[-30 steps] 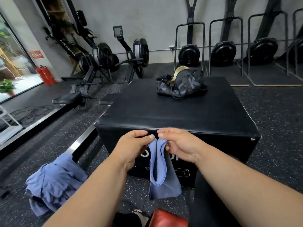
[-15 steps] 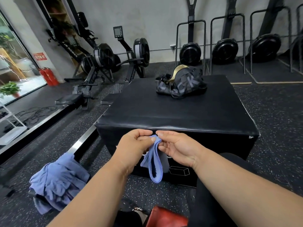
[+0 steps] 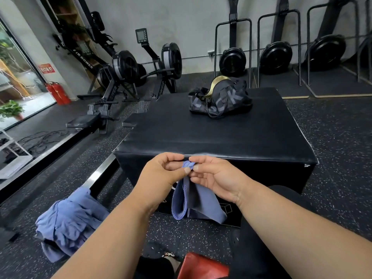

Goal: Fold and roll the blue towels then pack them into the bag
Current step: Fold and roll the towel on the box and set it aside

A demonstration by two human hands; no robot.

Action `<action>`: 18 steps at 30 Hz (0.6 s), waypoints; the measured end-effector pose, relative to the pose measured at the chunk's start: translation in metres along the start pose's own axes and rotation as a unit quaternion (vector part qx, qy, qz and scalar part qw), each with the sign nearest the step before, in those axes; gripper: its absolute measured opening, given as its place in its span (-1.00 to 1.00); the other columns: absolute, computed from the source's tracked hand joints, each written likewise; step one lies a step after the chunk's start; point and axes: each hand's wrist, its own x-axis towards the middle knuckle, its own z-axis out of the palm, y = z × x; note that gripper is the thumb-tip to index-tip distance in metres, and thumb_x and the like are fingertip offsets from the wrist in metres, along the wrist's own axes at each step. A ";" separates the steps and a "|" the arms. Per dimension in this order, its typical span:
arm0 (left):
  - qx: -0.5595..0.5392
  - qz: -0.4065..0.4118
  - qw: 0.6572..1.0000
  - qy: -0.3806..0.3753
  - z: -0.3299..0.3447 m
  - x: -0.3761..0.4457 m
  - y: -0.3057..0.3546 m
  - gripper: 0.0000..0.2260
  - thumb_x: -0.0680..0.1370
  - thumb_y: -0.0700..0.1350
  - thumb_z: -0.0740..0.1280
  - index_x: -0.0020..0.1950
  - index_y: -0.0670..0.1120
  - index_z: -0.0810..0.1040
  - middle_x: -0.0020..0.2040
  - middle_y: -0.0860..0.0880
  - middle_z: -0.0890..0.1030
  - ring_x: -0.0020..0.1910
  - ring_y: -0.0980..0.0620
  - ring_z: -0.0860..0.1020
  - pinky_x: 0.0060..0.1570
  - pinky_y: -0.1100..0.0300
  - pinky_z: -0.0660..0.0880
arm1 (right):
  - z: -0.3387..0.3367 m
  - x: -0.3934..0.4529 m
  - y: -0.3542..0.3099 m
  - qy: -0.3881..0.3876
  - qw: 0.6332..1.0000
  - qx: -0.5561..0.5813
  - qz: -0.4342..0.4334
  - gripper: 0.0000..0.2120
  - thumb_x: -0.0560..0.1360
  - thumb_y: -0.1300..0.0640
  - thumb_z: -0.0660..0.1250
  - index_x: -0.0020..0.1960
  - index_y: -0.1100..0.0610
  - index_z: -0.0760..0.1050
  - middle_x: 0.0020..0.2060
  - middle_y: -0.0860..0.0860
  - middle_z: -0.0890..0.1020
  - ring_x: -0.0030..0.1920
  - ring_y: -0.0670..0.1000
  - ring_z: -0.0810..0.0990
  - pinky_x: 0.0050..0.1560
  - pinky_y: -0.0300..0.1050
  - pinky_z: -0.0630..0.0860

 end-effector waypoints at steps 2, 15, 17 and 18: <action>-0.043 -0.018 0.999 -0.003 0.000 0.001 -0.002 -0.66 0.47 -0.31 0.55 0.20 -0.16 0.60 0.00 -0.16 0.77 -0.05 -0.03 0.74 0.04 0.11 0.59 | 0.001 -0.001 -0.001 0.010 0.999 -0.030 -0.012 -0.79 0.58 0.43 0.36 0.15 0.22 0.61 -0.12 0.12 0.72 -0.18 -0.02 0.70 -0.11 -0.20 0.66; -0.079 -0.044 0.996 -0.018 0.002 0.005 -0.012 -0.45 0.35 -0.12 0.69 0.27 -0.18 0.58 0.06 -0.27 0.74 0.00 -0.12 0.68 0.14 -0.03 0.55 | -0.004 0.006 0.000 0.065 0.972 -0.211 -0.081 -0.94 0.57 0.18 0.50 0.03 0.15 0.70 -0.18 0.01 0.73 -0.26 -0.14 0.55 -0.20 -0.26 0.49; -0.046 -0.037 0.998 -0.006 0.003 0.006 -0.013 -0.48 0.34 -0.16 0.67 0.25 -0.15 0.60 0.03 -0.26 0.74 -0.02 -0.11 0.70 0.14 -0.04 0.56 | -0.005 0.006 0.000 0.065 0.973 -0.202 -0.091 -0.91 0.56 0.22 0.49 0.04 0.23 0.69 -0.16 0.03 0.74 -0.25 -0.16 0.59 -0.22 -0.31 0.49; -0.030 -0.036 0.999 0.002 0.003 0.007 -0.013 -0.53 0.38 -0.24 0.64 0.24 -0.14 0.60 0.01 -0.25 0.75 -0.04 -0.10 0.71 0.13 -0.03 0.59 | -0.005 0.006 0.001 0.060 0.976 -0.188 -0.090 -0.89 0.56 0.25 0.50 0.05 0.28 0.68 -0.14 0.08 0.74 -0.22 -0.14 0.63 -0.19 -0.31 0.53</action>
